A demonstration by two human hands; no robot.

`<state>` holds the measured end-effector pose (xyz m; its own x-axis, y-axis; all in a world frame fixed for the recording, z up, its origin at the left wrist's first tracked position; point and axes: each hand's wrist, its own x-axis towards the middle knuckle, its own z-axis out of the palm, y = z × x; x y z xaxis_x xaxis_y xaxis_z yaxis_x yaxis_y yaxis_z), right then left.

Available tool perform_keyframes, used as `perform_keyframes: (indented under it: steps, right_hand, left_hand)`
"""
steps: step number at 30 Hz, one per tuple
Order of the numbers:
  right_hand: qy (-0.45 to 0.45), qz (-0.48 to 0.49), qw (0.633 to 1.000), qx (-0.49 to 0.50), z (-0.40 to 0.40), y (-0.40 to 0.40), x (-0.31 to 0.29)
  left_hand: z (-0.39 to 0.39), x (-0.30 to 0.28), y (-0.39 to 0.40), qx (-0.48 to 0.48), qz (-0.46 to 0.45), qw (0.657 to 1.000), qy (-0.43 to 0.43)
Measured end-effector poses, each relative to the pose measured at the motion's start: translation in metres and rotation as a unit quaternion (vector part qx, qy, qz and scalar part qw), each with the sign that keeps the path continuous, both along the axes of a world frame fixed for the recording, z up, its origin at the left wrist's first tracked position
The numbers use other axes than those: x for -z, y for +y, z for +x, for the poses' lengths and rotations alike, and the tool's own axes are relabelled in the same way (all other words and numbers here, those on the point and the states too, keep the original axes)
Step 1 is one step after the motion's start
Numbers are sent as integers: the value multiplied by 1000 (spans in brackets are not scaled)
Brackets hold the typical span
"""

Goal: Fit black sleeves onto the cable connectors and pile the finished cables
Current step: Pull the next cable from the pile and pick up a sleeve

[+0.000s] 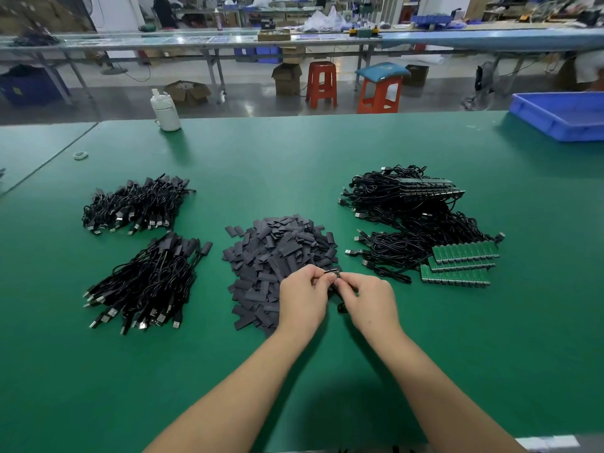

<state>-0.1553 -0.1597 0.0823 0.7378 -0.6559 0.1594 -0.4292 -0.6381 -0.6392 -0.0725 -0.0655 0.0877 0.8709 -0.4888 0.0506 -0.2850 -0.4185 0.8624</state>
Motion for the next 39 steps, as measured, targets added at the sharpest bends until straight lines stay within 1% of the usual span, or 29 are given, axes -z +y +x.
perform_keyframes:
  steps: [2,5,8,10,12,15,18,23,26,31,34,36,38,39]
  right_hand:
    - [-1,35,999,-8,-1,-4,-4]
    - [-45,79,996,-20,-1,-9,-16]
    - [-77,81,993,-37,0,-17,-32]
    - [-97,84,990,-54,0,-23,-42]
    - [-115,86,988,-62,1,-28,-52]
    - [-127,60,989,-51,3,-31,-62]
    - [-146,5,989,-22,3,-29,-66]
    - [-174,-68,982,-3,0,-21,-65]
    - [-185,-82,979,6,-2,-18,-60]
    - [-211,-89,973,30,-4,-14,-56]
    - [-187,-29,982,20,-4,-19,-60]
    - [-206,49,977,29,-4,-26,-64]
    - [-255,175,951,20,-6,-34,-70]
    - [-278,249,928,1,-7,-38,-72]
  left_hand:
    - [0,-3,0,14,-17,1000,10]
    - [3,-13,0,41,-14,999,-31]
    - [9,-33,-2,84,-7,993,-84]
    - [13,-46,-4,96,-1,988,-123]
    - [17,-58,-6,102,1,985,-142]
    - [17,-73,-8,103,-10,984,-145]
    - [15,-83,-10,82,-20,984,-154]
    - [10,-84,-10,82,-27,985,-148]
    - [8,-81,-9,88,-19,984,-156]
    - [2,-78,-15,65,-9,978,-198]
    - [3,-76,-17,63,-12,974,-219]
    - [7,-76,-16,60,-27,969,-237]
    - [11,-75,-13,50,-49,967,-244]
    - [13,-74,-12,45,-56,967,-245]
